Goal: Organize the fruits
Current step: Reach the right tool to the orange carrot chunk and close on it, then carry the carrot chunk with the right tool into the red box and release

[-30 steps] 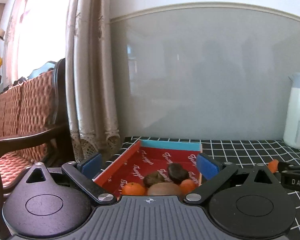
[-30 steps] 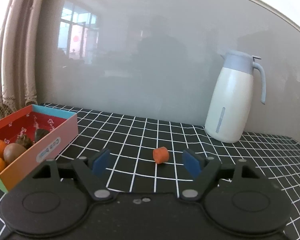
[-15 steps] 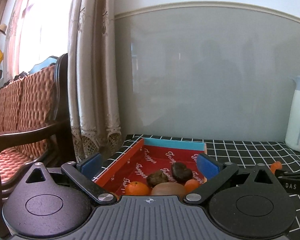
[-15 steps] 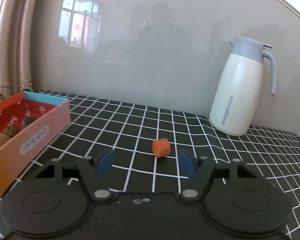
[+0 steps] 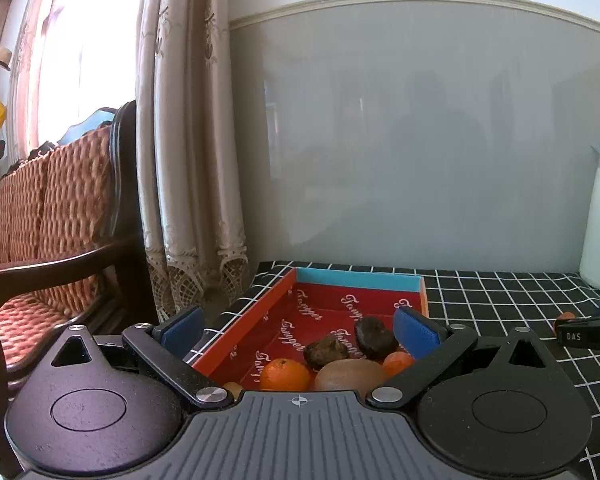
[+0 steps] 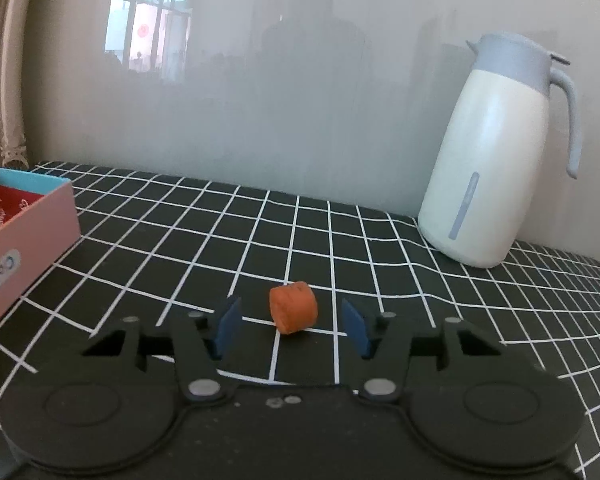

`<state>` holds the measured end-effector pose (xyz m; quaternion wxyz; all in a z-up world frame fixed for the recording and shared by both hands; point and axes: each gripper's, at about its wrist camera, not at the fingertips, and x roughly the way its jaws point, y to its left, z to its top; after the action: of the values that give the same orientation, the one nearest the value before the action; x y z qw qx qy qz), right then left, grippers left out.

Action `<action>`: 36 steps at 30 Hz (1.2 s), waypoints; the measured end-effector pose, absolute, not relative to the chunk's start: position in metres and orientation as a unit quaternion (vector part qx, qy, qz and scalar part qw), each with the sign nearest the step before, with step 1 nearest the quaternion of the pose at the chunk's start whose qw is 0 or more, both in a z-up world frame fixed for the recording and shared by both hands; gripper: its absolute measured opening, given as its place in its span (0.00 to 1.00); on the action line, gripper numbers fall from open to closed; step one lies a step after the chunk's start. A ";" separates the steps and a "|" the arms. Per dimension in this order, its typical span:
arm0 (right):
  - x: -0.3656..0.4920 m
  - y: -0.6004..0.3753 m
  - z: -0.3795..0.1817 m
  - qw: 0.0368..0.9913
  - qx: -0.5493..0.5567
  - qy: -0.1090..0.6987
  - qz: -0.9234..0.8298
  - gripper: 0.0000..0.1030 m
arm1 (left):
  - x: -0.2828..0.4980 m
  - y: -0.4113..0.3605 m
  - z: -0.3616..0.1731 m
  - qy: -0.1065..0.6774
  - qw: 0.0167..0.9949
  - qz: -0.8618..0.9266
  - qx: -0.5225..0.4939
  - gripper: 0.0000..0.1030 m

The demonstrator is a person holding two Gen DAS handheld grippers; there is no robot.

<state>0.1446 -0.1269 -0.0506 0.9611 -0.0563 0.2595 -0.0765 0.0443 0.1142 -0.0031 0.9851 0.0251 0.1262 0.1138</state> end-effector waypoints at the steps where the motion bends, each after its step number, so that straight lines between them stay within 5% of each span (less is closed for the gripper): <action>1: 0.148 -0.129 -0.052 0.960 -0.055 0.262 -0.077 0.49 | 0.044 0.114 -0.003 0.126 0.985 0.113 0.025 0.97; 6: 0.164 -0.137 -0.059 0.956 -0.036 0.282 -0.076 0.40 | 0.046 0.113 -0.004 0.129 0.985 0.112 0.029 0.97; 10: 0.169 -0.141 -0.063 0.953 -0.022 0.293 -0.070 0.20 | 0.047 0.112 -0.005 0.132 0.984 0.113 0.032 0.97; 36: 0.090 -0.098 -0.015 0.972 -0.037 0.230 -0.038 0.19 | 0.050 0.115 -0.007 0.140 0.982 0.123 0.034 0.97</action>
<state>0.0895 -0.0983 -0.0152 0.9718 -0.0372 0.2298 -0.0380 0.0505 0.1147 -0.0074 0.9819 0.0341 0.1397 0.1233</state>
